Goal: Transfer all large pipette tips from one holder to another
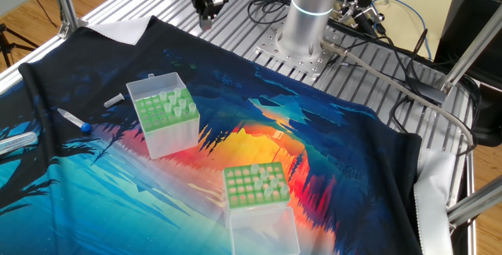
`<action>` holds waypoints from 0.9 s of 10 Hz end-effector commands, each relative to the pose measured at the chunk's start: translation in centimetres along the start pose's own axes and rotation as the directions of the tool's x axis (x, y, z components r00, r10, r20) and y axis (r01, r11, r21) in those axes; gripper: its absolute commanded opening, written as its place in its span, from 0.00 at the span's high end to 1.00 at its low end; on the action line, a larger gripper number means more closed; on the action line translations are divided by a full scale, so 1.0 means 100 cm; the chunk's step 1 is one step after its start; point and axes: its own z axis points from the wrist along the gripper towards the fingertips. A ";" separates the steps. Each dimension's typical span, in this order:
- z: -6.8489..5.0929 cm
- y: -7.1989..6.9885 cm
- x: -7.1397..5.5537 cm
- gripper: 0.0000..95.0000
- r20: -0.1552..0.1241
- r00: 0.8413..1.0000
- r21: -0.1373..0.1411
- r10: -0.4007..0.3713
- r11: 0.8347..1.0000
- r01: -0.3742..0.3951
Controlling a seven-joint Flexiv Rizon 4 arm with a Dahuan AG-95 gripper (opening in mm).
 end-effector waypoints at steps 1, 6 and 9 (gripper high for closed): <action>0.003 0.010 -0.001 1.00 -0.002 1.000 0.000 0.015 1.000 -0.015; 0.018 0.051 -0.016 1.00 0.001 0.999 0.005 0.050 0.999 -0.050; 0.029 0.088 -0.025 1.00 0.011 0.996 0.020 0.088 0.996 -0.088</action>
